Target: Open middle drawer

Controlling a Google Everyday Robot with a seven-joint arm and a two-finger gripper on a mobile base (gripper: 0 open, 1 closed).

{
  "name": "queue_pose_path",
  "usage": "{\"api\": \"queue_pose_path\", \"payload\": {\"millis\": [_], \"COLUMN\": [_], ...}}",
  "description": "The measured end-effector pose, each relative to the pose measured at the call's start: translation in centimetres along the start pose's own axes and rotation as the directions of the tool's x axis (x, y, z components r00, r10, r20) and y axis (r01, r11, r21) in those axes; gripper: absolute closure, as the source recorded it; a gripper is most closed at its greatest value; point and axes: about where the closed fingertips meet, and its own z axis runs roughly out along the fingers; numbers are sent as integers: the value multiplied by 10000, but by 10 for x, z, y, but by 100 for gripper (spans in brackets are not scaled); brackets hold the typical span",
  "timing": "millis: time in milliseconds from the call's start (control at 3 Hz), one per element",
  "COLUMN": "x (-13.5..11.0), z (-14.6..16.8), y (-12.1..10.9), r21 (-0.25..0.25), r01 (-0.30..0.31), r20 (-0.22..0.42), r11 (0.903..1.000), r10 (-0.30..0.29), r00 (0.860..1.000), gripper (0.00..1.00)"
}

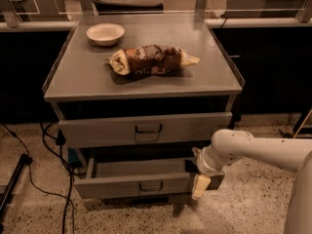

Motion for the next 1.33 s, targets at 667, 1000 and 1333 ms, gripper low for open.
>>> {"api": "queue_pose_path", "payload": {"millis": [667, 1000, 1333], "x": [40, 79, 125], "z": [-69, -103, -137], "y": [-3, -11, -33], "r21": [655, 1240, 2060], "r01": [-1085, -1893, -2475], "r20": [-1212, -1819, -2599], "r11": [9919, 9741, 9467], "r10": [1158, 2098, 2968], "r00": [9859, 9607, 9189], "gripper": [16, 38, 63]}}
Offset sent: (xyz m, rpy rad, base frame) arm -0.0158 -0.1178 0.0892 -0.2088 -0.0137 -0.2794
